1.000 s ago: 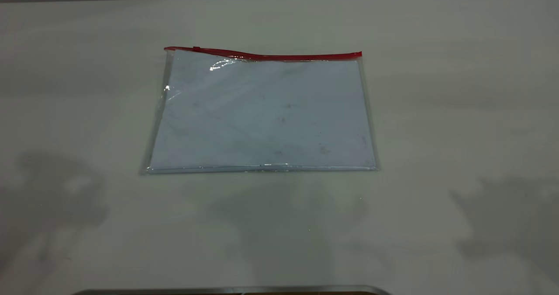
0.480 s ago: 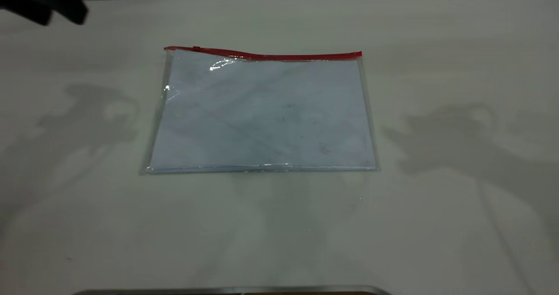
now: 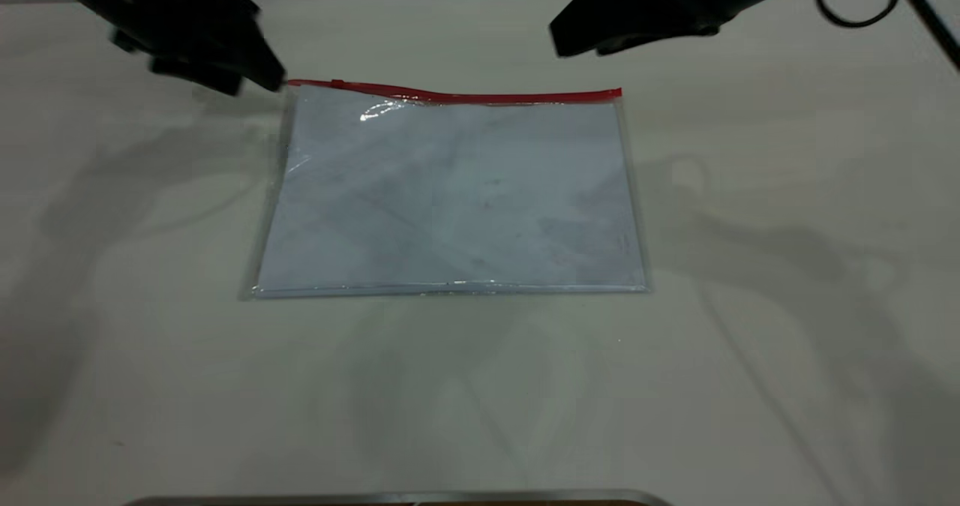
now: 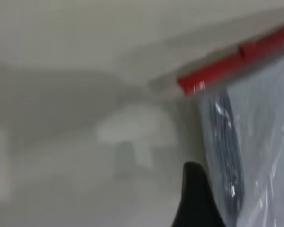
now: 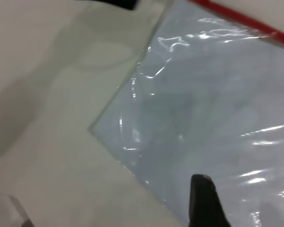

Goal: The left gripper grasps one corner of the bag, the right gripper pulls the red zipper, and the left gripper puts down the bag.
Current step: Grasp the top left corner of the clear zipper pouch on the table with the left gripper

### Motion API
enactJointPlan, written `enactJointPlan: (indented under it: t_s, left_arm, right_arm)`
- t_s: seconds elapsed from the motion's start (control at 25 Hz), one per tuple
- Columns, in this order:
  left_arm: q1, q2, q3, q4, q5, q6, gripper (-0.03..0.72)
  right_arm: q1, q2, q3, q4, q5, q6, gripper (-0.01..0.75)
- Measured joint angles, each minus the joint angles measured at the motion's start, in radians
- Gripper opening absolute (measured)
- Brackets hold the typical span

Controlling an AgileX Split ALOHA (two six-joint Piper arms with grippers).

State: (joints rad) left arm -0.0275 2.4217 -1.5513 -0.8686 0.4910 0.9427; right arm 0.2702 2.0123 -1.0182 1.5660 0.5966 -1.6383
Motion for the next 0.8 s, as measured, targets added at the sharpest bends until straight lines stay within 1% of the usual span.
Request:
enactJointPlan:
  t_s: [0.24,0.44,0.56,0.6,0.68,0.8]
  left_arm:
    - [0.000,0.162,-0.150,-0.130,0.085,0.062,0.566]
    - [0.000,0.210,-0.170,-0.214,0.121,0.110,0.566]
    - [0.000,0.214,-0.171,-0.257,0.161,0.185,0.554]
    - [0.000,0.215,-0.171,-0.264,0.164,0.208,0.531]
    - [0.000,0.215,-0.171,-0.271,0.157,0.232,0.450]
    - [0.000,0.215,-0.171,-0.274,0.149,0.248,0.237]
  right_arm:
    - [0.002,0.001,-0.002,0.002,0.001,0.000,0.477]
    - [0.002,0.001,-0.002,0.002,0.000,0.000,0.477]
    - [0.002,0.001,-0.002,0.007,-0.002,0.000,0.477]
    - [0.002,0.001,-0.004,0.010,0.001,0.001,0.477]
    - [0.002,0.005,-0.023,0.011,0.005,0.003,0.477]
    - [0.002,0.039,-0.104,0.012,0.014,0.003,0.477]
